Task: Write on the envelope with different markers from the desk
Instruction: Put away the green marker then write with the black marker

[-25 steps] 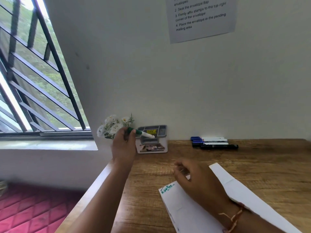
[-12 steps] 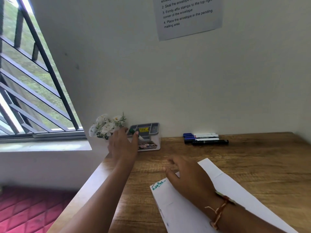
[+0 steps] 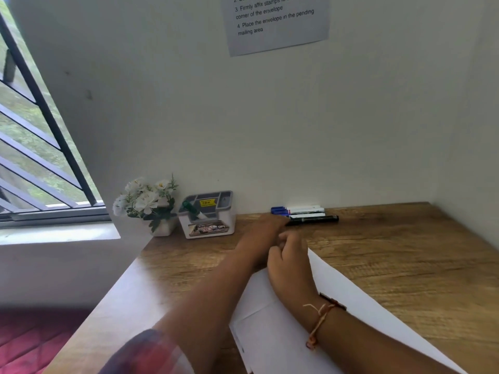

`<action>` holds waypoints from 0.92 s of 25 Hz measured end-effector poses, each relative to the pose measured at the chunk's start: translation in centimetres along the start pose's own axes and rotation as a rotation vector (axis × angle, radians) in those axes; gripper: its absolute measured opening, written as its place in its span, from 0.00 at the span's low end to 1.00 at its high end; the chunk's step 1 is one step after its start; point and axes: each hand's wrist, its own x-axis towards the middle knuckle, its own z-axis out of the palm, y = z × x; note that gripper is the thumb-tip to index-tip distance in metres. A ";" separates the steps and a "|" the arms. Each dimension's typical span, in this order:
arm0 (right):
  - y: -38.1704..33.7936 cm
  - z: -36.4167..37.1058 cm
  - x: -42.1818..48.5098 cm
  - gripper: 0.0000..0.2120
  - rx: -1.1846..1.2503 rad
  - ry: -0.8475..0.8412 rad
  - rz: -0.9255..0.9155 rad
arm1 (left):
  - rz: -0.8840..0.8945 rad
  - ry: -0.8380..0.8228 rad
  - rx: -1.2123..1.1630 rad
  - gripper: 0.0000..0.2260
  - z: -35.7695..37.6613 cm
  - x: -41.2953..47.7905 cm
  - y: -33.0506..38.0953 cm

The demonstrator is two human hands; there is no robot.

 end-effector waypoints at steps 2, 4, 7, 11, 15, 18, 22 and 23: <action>0.0 -0.1 0.1 0.12 0.025 -0.020 0.012 | -0.004 -0.005 0.049 0.16 0.7 0.8 -0.4; 0.1 -0.1 0.1 0.12 0.044 -0.020 0.020 | 0.008 0.017 0.098 0.15 1.3 1.7 -0.7; 0.2 -0.2 0.3 0.13 0.051 -0.021 0.020 | -0.002 0.010 0.232 0.18 2.1 2.5 -1.3; 0.1 -0.2 0.2 0.12 0.054 -0.015 0.014 | -0.022 -0.032 0.281 0.20 2.1 2.7 -1.7; 0.1 -0.1 0.2 0.13 0.066 0.001 0.021 | 0.024 0.026 0.263 0.12 1.7 2.8 -1.6; 0.1 -0.1 0.3 0.12 0.069 0.017 0.034 | -0.053 0.007 0.088 0.09 1.4 2.4 -1.1; 0.4 0.1 0.6 0.09 0.062 0.004 0.063 | -0.189 0.085 -0.284 0.05 0.2 -0.2 -0.8; 0.5 0.2 0.7 0.09 0.054 -0.009 0.067 | -0.216 0.118 -0.348 0.04 -0.3 -1.2 -0.9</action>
